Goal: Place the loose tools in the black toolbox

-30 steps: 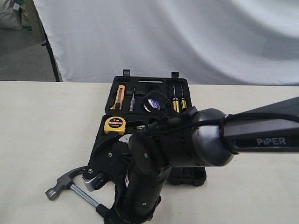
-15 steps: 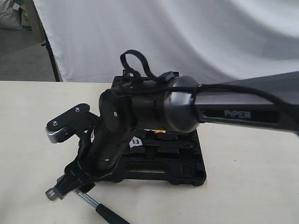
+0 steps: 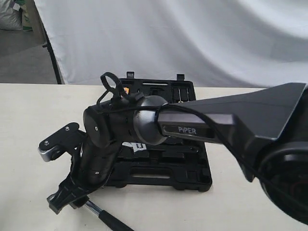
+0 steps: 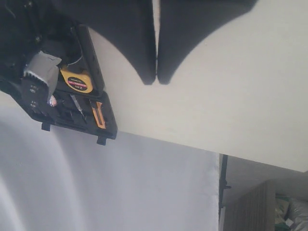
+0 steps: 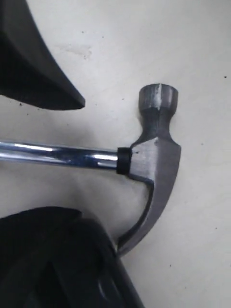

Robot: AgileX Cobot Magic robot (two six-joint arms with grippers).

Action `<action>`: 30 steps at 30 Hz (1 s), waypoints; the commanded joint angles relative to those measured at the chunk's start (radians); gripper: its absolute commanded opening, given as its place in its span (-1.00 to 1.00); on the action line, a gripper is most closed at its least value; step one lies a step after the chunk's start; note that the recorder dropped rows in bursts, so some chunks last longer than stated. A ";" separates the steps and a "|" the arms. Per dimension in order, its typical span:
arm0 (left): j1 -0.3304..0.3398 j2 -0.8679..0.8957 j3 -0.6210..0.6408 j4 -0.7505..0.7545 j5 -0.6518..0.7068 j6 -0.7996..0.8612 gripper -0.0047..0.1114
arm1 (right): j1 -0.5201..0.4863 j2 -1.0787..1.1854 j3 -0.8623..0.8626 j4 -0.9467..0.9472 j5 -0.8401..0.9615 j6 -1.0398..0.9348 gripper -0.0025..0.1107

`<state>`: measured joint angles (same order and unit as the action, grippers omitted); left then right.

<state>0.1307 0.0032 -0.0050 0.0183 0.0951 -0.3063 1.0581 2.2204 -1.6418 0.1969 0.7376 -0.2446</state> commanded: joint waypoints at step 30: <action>0.025 -0.003 -0.003 0.004 -0.007 -0.005 -0.91 | 0.135 0.038 0.001 -0.006 0.213 -0.269 -0.96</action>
<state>0.1307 0.0032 -0.0050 0.0183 0.0951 -0.3063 1.1889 2.2513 -1.6480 0.1922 0.8960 -0.5010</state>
